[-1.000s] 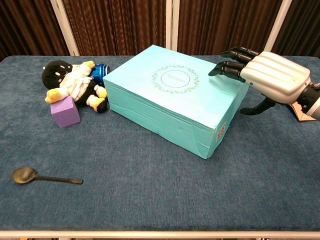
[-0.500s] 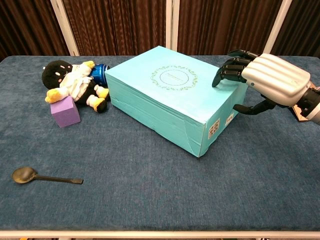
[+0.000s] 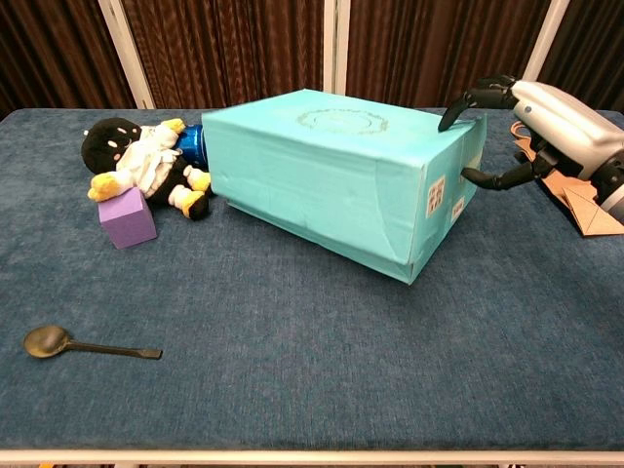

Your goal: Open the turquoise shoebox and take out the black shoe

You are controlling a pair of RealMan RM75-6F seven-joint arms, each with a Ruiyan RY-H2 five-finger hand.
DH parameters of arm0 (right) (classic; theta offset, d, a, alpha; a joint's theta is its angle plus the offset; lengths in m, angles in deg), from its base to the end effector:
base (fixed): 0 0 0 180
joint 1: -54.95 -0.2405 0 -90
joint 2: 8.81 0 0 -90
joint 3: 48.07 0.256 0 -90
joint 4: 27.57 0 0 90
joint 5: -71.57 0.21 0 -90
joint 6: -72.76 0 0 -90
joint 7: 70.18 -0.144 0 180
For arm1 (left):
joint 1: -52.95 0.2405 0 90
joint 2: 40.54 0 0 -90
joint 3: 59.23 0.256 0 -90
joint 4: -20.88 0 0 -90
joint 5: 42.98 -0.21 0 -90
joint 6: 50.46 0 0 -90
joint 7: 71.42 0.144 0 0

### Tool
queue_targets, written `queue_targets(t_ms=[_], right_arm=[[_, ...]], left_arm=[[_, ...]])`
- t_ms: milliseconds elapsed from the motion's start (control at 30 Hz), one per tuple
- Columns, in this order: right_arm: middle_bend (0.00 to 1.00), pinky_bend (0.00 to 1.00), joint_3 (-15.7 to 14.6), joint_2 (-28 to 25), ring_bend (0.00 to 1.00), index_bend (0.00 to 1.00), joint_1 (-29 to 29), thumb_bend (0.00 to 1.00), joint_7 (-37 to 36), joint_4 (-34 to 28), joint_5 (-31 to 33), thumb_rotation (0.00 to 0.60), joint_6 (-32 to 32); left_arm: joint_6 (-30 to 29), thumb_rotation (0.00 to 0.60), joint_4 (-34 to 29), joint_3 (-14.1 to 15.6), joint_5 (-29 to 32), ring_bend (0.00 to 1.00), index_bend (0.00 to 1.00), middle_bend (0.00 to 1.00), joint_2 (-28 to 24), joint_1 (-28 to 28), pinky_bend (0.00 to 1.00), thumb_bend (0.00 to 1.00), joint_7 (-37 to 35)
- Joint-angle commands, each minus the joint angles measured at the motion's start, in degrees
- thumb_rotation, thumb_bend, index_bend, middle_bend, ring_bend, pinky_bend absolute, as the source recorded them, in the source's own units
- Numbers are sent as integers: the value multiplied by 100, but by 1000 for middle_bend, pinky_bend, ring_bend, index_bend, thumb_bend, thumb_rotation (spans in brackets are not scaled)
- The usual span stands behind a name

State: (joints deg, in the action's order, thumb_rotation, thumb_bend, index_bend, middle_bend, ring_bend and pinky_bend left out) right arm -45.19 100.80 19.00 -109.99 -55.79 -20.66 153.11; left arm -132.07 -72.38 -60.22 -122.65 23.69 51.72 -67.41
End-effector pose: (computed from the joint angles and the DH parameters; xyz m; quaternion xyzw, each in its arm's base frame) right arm -0.2345 -0.3523 -0.0158 0.6521 -0.3555 0.5724 0.3475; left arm -0.3383 0.1514 0.1504 -0.5751 -0.4417 -0.3070 0.6164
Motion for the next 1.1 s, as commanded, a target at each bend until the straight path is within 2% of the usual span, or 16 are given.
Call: queue_targets(t_ms=[33, 267, 400, 600, 833, 933, 1033, 1100], right_arm=[[316, 43, 305, -139, 193, 432, 14, 418, -516, -527, 398, 600, -405], [315, 34, 862, -653, 193, 431, -1, 404, -1460, -1947, 1182, 600, -1363], [316, 33, 1309, -1024, 193, 431, 50, 392, -1928, -2958, 1837, 600, -1980], [309, 33, 1825, -1437, 193, 417, 72, 357, -2091, -3888, 2672, 600, -2783], [289, 31, 2360, -1515, 178, 394, 84, 335, -1949, -4178, 3552, 600, -3158], [250, 11, 2486, -1530, 138, 338, 24, 326, -1618, -4174, 3931, 600, -3337], [158, 0, 2494, -1669, 38, 198, -60, 269, -1229, -4165, 4160, 600, -3654], [86, 0, 2385, -1925, 1, 84, -139, 175, -883, -4151, 4171, 600, -4041]], left_arm=[[3, 600, -7, 2, -6, 13, 128, 87, -7, -5, 55, 0, 4], [11, 600, -27, -3, -26, 13, 128, 87, -21, -30, 55, 0, 17], [2, 600, -22, -16, -26, 13, 128, 87, -29, -41, 55, 0, 19], [-19, 600, 0, -11, -62, 13, 128, 87, -17, -43, 55, 0, -27], [-10, 600, 71, 9, -40, 13, 128, 86, 14, -23, 55, 0, -84], [-14, 600, 90, 7, -53, 13, 128, 87, 26, -25, 55, 0, -114], [-12, 600, 106, 3, -50, 13, 128, 87, 31, -29, 55, 0, -123], [-9, 600, 112, 1, -43, 13, 129, 87, 24, -29, 55, 0, -135]])
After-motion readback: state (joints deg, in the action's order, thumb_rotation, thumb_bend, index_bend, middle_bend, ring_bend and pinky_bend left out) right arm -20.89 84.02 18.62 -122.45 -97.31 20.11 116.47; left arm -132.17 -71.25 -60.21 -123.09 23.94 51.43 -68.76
